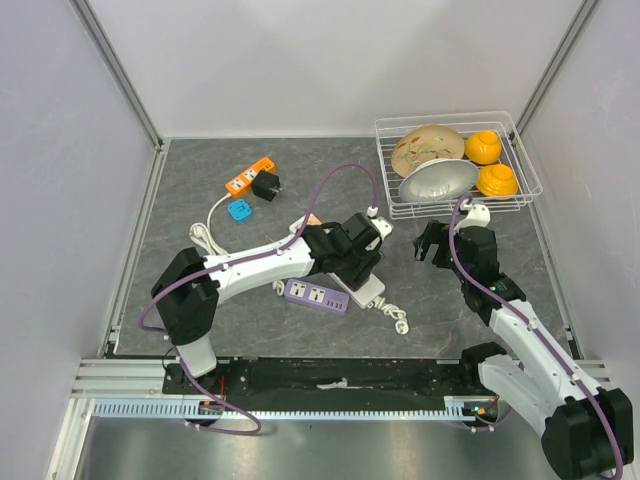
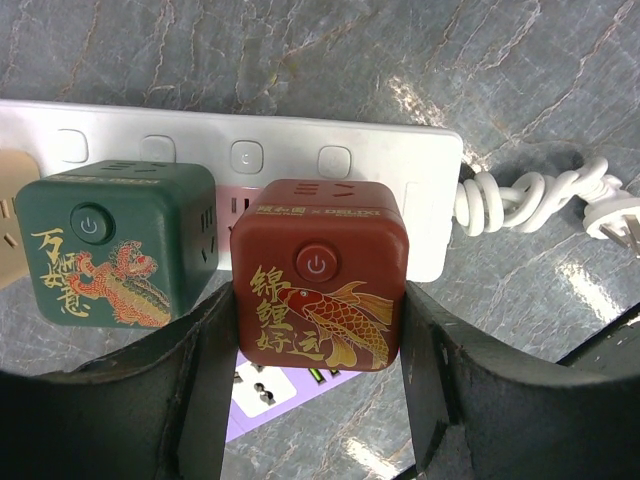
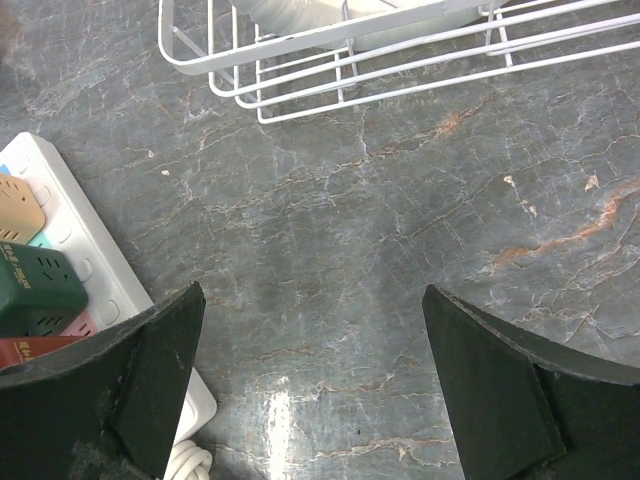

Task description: Insert the plug

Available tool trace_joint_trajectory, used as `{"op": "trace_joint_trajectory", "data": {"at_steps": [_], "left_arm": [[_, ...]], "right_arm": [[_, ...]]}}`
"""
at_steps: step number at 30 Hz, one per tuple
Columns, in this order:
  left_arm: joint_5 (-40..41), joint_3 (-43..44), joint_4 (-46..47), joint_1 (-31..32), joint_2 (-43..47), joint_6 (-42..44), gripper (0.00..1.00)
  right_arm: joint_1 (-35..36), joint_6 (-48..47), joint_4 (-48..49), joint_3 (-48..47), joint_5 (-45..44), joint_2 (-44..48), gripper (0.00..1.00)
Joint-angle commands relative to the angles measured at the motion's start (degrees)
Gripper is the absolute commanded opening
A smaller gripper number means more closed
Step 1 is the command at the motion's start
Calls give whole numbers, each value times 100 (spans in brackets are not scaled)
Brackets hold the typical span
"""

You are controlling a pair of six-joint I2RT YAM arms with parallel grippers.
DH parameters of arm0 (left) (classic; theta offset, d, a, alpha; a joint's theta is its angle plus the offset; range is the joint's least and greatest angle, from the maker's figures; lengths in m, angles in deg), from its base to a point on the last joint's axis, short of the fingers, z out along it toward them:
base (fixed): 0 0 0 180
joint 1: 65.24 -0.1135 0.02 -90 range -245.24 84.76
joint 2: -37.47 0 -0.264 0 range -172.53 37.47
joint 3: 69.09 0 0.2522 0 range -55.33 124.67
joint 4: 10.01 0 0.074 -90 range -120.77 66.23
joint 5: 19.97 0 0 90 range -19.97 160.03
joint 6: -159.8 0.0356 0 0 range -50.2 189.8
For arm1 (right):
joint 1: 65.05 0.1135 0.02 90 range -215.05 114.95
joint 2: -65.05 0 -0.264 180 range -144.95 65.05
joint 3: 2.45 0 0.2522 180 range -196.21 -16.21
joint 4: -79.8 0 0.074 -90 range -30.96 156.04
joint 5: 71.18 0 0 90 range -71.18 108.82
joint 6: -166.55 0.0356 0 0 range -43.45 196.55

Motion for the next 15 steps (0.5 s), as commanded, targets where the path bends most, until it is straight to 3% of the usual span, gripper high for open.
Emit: {"op": "trace_joint_trajectory", "data": {"at_steps": [1, 15], "left_arm": [[42, 182, -223, 39, -13, -174, 2], [-283, -292, 93, 65, -452, 161, 2]], "right_arm": [[-22, -54, 226, 25, 57, 103, 98], [-31, -98, 235, 34, 171, 155, 98]]}}
